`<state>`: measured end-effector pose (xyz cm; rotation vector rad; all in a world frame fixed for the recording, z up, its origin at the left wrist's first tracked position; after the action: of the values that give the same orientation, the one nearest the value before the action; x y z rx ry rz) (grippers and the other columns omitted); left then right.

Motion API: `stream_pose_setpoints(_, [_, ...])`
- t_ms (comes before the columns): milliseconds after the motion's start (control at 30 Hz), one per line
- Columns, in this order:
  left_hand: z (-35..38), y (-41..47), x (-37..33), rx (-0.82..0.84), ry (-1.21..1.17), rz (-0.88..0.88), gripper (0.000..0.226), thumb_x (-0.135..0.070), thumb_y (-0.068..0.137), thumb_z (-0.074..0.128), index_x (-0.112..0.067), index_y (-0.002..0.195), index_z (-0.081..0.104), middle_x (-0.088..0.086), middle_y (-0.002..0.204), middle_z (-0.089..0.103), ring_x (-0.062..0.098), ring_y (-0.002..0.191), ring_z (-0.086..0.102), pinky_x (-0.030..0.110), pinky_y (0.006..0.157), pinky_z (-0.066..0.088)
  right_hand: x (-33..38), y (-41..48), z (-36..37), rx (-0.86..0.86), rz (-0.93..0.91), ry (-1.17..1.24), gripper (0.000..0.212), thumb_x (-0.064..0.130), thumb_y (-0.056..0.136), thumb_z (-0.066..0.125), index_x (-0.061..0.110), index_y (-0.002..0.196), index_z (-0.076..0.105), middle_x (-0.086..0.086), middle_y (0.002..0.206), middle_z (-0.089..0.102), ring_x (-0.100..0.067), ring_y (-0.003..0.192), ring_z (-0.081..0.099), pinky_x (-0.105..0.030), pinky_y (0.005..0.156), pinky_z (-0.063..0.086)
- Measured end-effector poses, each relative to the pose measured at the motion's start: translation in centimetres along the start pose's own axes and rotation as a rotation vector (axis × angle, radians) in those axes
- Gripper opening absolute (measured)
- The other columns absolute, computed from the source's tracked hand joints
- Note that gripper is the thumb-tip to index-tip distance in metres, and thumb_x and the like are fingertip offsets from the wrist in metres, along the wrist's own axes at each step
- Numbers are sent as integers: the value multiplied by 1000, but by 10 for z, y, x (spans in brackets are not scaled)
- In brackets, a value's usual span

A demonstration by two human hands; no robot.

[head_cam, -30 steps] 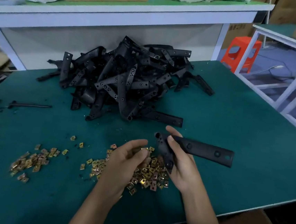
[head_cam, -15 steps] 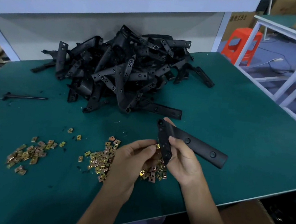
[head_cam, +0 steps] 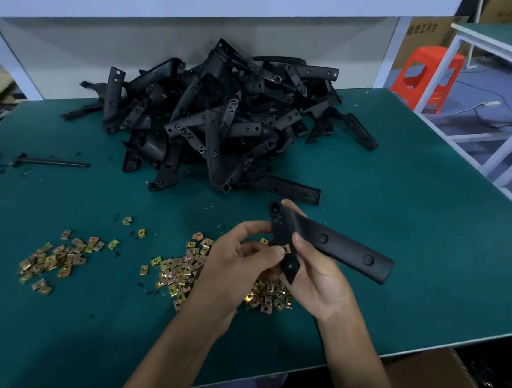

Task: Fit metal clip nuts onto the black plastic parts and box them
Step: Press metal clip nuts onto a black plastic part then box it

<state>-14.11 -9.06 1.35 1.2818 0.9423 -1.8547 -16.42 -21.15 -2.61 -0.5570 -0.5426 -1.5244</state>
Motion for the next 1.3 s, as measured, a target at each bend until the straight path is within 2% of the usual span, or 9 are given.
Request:
stream_pose_setpoints(133, [0, 6, -2, 80, 96, -10, 26, -19, 83, 74, -34, 104, 74, 8, 79, 73, 17, 74, 68, 27, 70, 57, 1, 1, 0, -26, -13, 1, 70, 22, 83, 77, 29, 147, 51, -22, 147, 52, -48, 135, 45, -54, 104, 45])
stream_pose_setpoints(200, [-7, 15, -3, 74, 209, 16, 18, -24, 91, 68, -35, 104, 74, 2, 91, 77, 15, 82, 70, 31, 78, 60, 4, 2, -4, -74, -62, 59, 59, 20, 84, 75, 29, 140, 59, -14, 128, 64, -32, 114, 63, -44, 91, 56])
stream_pose_setpoints(300, [-32, 35, -15, -149, 776, 196, 19, -26, 99, 59, -37, 106, 73, -19, 100, 73, -1, 95, 66, 21, 82, 52, 10, 2, -18, -207, -127, 258, 37, 17, 90, 64, 28, 124, 73, -2, 100, 70, -14, 80, 68, -28, 71, 59])
stream_pose_setpoints(433, [-31, 53, -2, -47, 1307, 241, 35, -34, 102, 55, -26, 135, 61, 3, 121, 65, 24, 116, 54, 32, 95, 42, 11, 4, -25, -249, -148, 319, 34, 17, 88, 63, 27, 117, 77, 1, 95, 73, -12, 76, 66, -26, 68, 59])
stream_pose_setpoints(533, [-21, 54, 13, 29, 1449, 268, 40, -41, 101, 54, -30, 140, 57, 6, 120, 59, 27, 115, 46, 35, 96, 38, 6, 6, -20, -239, -109, 256, 36, 18, 84, 67, 30, 117, 77, 2, 98, 73, -10, 82, 68, -26, 68, 59])
stream_pose_setpoints(733, [-16, 53, 9, -20, 1263, 279, 13, -28, 96, 65, -21, 107, 65, -3, 101, 68, 18, 98, 60, 25, 81, 46, 7, 6, -21, -230, -104, 266, 36, 17, 86, 65, 30, 117, 77, 3, 98, 73, -10, 81, 67, -26, 68, 58])
stream_pose_setpoints(1000, [-36, 38, -1, -99, 1030, 180, 13, -34, 90, 73, -30, 102, 72, -27, 85, 64, -14, 81, 60, 1, 67, 41, 5, 5, -21, -213, -82, 258, 40, 16, 86, 65, 31, 122, 74, 2, 100, 74, -10, 79, 68, -26, 71, 59])
stream_pose_setpoints(1167, [-38, 31, -10, -76, 639, 152, 17, -25, 95, 67, -37, 103, 75, -24, 98, 73, -8, 96, 65, 16, 85, 49, 3, 3, -16, -169, -59, 232, 40, 14, 92, 59, 30, 127, 71, 1, 103, 75, -9, 81, 71, -27, 69, 59])
stream_pose_setpoints(1300, [-20, 30, -13, -17, 250, 85, 22, -10, 98, 62, -27, 95, 76, -10, 93, 74, 8, 91, 67, 23, 81, 56, 1, 1, -12, -133, -42, 218, 40, 11, 94, 56, 24, 129, 70, -4, 115, 74, -12, 90, 73, -27, 69, 59])
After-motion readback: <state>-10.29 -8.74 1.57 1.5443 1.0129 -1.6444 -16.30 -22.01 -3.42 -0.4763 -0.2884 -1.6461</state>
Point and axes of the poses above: each hand's wrist, its own y-axis towards the middle knuckle, its own z-axis out of the palm, x = y × z, the point moved 6 cm from there along y, towards the middle knuckle
